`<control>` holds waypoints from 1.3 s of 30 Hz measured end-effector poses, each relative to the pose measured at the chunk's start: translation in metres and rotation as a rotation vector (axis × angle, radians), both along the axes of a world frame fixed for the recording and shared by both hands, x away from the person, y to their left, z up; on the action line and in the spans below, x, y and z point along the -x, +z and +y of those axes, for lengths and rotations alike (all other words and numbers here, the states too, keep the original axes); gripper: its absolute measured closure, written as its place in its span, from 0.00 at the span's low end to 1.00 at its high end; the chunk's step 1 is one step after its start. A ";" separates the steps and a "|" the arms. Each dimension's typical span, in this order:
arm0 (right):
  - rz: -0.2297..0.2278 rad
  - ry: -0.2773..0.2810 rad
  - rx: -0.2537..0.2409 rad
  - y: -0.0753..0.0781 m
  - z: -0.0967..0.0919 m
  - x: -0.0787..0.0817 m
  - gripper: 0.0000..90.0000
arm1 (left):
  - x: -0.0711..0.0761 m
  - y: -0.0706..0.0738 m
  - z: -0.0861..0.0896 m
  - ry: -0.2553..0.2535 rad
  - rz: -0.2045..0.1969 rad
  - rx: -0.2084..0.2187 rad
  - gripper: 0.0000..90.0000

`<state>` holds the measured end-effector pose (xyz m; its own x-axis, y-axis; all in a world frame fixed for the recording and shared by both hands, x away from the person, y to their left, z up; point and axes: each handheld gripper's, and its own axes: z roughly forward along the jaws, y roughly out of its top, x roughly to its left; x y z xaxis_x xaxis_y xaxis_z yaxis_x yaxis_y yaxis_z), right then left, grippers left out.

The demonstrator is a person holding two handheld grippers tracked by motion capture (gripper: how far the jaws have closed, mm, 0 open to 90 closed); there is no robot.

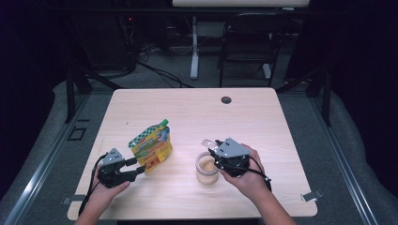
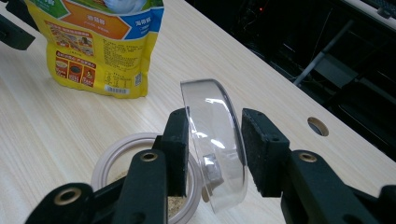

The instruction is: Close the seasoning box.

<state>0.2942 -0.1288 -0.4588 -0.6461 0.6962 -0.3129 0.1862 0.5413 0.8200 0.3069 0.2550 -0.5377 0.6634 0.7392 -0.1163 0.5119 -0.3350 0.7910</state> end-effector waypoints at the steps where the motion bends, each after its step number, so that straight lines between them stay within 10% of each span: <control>1: 0.000 0.000 0.000 0.000 0.000 0.000 0.70 | 0.000 0.000 0.000 0.000 0.000 0.000 0.54; 39: -0.058 0.031 0.080 -0.018 0.016 0.020 0.62 | 0.005 -0.004 -0.005 -0.030 -0.007 0.014 0.54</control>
<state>0.2744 -0.1125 -0.4766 -0.6465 0.6471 -0.4041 0.1218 0.6105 0.7826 0.3020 0.2503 -0.5414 0.6860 0.7174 -0.1213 0.4961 -0.3392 0.7992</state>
